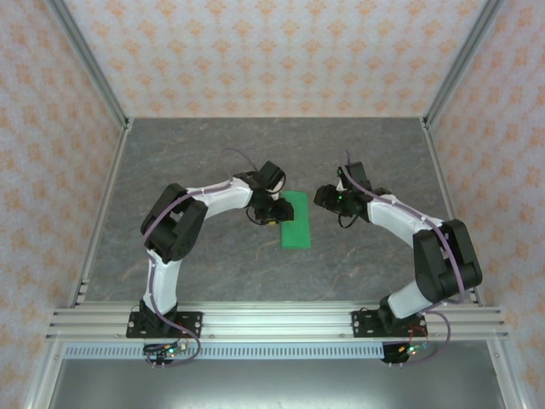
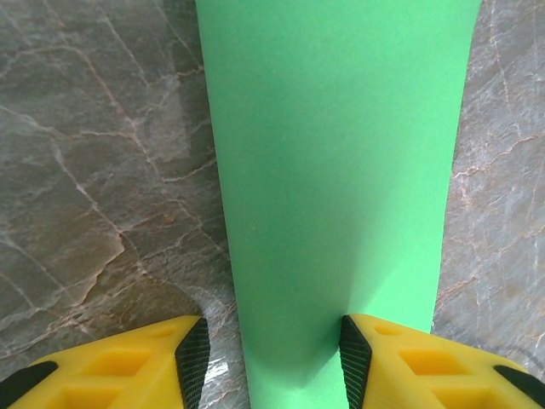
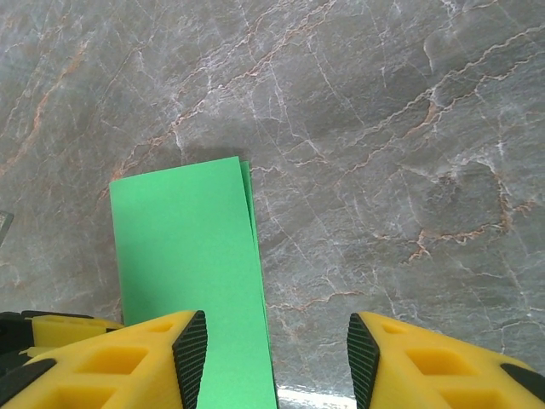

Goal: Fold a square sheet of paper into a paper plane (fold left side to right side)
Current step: First fold in half a square sheet of paper at the center of the table.

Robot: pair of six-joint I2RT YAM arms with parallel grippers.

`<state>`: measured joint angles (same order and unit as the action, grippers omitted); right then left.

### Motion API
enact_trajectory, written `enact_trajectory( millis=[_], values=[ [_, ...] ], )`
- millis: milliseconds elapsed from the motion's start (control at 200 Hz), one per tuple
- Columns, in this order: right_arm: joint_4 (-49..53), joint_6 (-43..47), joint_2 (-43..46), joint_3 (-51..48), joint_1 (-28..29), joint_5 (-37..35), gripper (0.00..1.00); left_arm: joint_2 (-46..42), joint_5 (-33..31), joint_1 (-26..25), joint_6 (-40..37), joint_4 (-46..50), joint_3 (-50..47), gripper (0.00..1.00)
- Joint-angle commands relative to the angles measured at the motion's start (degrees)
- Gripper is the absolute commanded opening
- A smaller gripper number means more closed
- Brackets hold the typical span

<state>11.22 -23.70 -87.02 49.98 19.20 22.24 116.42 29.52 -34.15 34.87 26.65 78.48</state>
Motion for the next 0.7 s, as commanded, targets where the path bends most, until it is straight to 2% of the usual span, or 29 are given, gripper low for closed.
enact_trajectory(
  millis=[0, 696],
  values=[
    [1.61, 1.0, 1.64, -0.41, -0.23, -1.86, 0.5, 2.8, -1.26, -1.53, -0.85, 1.52, 1.28, 0.49],
    [1.95, 0.96, 1.68, -0.67, -0.17, -1.07, 0.5, 3.73, -2.18, -1.88, -1.03, 2.27, 1.99, 0.49]
  ],
)
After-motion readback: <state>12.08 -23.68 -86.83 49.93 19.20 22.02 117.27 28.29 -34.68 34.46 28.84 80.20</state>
